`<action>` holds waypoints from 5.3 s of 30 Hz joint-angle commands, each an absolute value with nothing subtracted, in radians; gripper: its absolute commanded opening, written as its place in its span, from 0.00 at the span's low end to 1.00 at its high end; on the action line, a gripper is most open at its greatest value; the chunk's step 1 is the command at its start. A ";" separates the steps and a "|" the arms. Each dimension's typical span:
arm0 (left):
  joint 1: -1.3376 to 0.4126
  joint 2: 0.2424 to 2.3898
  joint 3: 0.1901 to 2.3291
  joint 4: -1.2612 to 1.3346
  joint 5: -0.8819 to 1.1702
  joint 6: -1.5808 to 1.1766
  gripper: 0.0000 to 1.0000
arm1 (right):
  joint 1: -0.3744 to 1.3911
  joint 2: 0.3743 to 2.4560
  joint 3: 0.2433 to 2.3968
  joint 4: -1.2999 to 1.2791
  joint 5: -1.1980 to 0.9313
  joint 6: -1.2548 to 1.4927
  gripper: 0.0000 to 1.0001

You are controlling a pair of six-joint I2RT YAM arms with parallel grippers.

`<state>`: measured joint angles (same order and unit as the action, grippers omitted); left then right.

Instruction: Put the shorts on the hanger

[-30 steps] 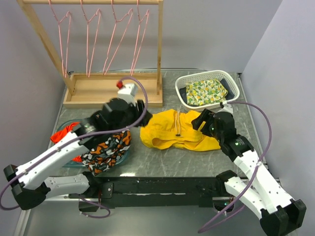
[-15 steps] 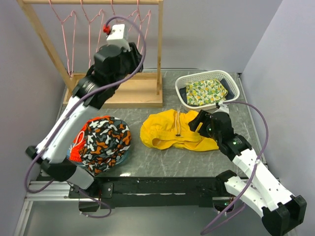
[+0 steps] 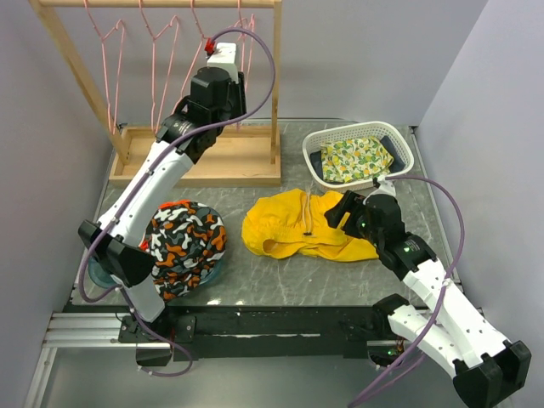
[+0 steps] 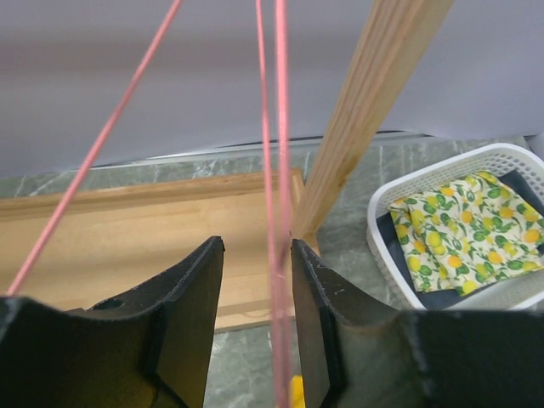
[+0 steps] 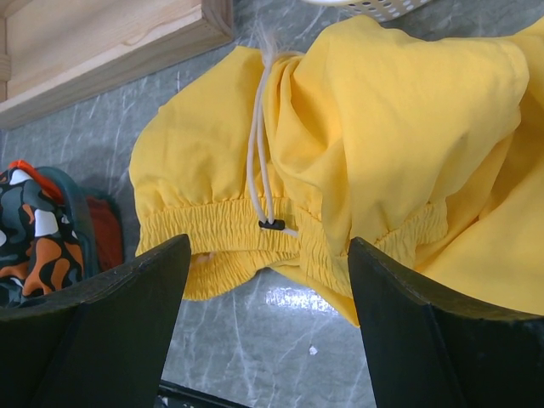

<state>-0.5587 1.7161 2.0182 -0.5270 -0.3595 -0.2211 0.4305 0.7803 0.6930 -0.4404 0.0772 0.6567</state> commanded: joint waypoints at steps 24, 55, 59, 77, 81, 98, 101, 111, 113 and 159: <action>-0.541 1.724 2.072 -0.442 -0.434 -0.146 0.01 | 0.451 0.752 0.710 -0.437 0.077 0.621 0.82; -0.810 1.143 1.399 -0.537 -0.416 -0.313 0.01 | 0.503 0.623 0.654 -0.529 0.219 0.695 0.80; -1.003 1.077 1.312 -0.612 -0.475 -0.383 0.01 | 0.506 0.549 0.626 -0.603 0.245 0.732 0.74; -1.425 0.980 1.135 -0.779 -0.614 -0.699 0.01 | 0.616 0.600 0.413 -0.465 0.204 0.908 0.24; -1.436 0.947 1.120 -0.807 -0.600 -0.726 0.01 | 0.626 0.692 0.417 -0.399 0.253 0.894 0.27; -1.459 0.913 1.089 -0.867 -0.492 -0.689 0.01 | 0.617 0.985 0.707 -0.213 0.480 0.706 0.53; -1.462 0.905 1.089 -0.865 -0.473 -0.683 0.01 | 0.595 1.077 0.781 -0.222 0.471 0.687 0.53; -1.470 0.933 1.086 -0.914 -0.485 -0.692 0.01 | 0.496 1.224 0.929 -0.247 0.371 0.649 0.54; -1.470 0.937 1.081 -0.881 -0.476 -0.677 0.01 | 0.495 1.235 0.951 -0.261 0.362 0.643 0.54; -1.384 1.310 0.804 0.121 -0.641 -0.368 0.01 | 0.314 0.966 0.690 -0.310 0.265 0.701 0.54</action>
<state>-1.4055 1.3087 0.8074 -0.0013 -0.6495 -0.4007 0.3161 0.9817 0.7326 -0.3904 0.2596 0.6777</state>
